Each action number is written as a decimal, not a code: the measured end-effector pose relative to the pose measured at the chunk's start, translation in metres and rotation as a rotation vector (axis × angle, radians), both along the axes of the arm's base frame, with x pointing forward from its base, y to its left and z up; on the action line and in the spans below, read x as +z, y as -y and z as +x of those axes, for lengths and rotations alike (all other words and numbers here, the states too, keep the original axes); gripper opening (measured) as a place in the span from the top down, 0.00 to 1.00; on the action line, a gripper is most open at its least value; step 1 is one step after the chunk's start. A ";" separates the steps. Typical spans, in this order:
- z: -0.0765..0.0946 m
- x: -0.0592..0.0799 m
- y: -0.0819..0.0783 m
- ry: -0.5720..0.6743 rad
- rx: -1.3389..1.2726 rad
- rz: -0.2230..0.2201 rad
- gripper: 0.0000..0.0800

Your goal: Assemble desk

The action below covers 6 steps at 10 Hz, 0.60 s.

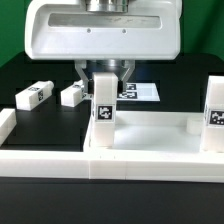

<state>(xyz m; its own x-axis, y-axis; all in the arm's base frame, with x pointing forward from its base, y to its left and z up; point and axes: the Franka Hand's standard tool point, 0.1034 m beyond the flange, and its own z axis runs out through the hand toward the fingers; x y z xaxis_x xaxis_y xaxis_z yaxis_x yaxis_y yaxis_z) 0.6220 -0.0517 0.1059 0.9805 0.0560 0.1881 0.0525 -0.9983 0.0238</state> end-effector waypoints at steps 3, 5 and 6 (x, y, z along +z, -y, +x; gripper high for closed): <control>-0.001 0.000 0.002 0.005 -0.317 0.062 0.63; -0.001 0.000 0.003 0.008 -0.495 0.097 0.63; -0.001 0.000 0.004 0.009 -0.579 0.112 0.63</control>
Offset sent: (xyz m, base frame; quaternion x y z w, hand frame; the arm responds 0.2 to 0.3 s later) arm -0.0079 0.0034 -0.0022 -0.0031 -0.0178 0.2127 0.9770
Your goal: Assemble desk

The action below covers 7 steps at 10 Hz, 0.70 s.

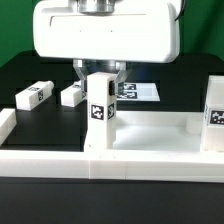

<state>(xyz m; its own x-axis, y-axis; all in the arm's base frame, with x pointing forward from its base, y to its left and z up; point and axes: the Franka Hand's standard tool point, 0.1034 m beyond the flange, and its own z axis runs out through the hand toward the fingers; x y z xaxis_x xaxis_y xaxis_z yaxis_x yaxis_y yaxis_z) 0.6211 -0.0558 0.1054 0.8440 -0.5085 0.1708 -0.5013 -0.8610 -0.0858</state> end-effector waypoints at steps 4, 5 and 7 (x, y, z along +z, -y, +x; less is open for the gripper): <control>0.000 0.000 0.000 0.003 -0.287 0.051 0.63; 0.000 0.000 0.002 0.005 -0.351 0.067 0.63; 0.000 0.000 0.002 0.006 -0.385 0.074 0.63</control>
Offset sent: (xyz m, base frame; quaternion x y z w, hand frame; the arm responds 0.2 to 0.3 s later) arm -0.0025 0.0039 -0.0036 -0.0029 -0.0023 0.1447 0.9895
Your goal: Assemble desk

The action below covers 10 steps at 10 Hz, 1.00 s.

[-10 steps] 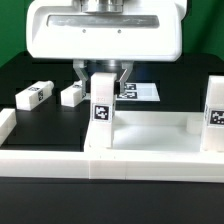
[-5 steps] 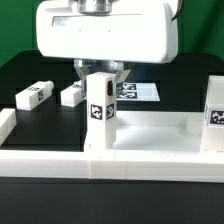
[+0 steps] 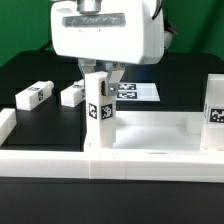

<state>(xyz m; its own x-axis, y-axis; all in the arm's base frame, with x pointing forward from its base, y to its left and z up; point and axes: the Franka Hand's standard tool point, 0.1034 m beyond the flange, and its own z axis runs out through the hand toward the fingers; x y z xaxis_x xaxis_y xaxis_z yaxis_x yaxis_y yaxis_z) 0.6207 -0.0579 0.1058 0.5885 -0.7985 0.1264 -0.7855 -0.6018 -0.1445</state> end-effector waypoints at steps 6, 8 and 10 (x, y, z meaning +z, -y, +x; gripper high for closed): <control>0.002 0.001 -0.005 -0.001 0.326 -0.057 0.20; 0.003 0.002 -0.007 -0.001 0.531 -0.098 0.19; 0.003 0.002 -0.008 -0.003 0.723 -0.135 0.19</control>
Offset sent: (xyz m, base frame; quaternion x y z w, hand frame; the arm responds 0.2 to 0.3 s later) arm 0.0051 0.0020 0.0019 -0.0251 0.0007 -0.1054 0.9941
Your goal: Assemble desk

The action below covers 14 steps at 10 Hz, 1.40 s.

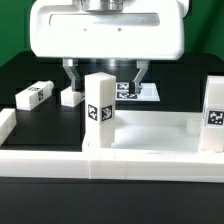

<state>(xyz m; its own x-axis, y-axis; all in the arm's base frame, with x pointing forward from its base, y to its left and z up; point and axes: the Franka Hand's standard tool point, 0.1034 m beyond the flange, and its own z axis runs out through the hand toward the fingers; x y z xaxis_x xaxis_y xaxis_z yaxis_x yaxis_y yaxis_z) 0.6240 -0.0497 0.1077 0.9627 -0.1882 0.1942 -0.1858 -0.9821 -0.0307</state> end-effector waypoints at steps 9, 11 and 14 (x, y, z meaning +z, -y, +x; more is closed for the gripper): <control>-0.015 -0.003 -0.007 -0.231 0.164 0.054 0.19; -0.007 -0.003 -0.003 -0.260 0.183 0.063 0.19; -0.003 -0.002 -0.002 -0.243 0.238 0.037 0.19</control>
Offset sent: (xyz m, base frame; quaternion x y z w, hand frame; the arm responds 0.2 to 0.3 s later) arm 0.0000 0.0000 0.0000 0.0000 -0.0650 0.0000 0.9979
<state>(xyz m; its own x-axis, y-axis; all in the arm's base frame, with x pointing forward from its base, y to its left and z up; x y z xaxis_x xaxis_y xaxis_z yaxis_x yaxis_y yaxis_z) 0.6210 -0.0481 0.1053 0.9978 0.0443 -0.0488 0.0419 -0.9979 -0.0503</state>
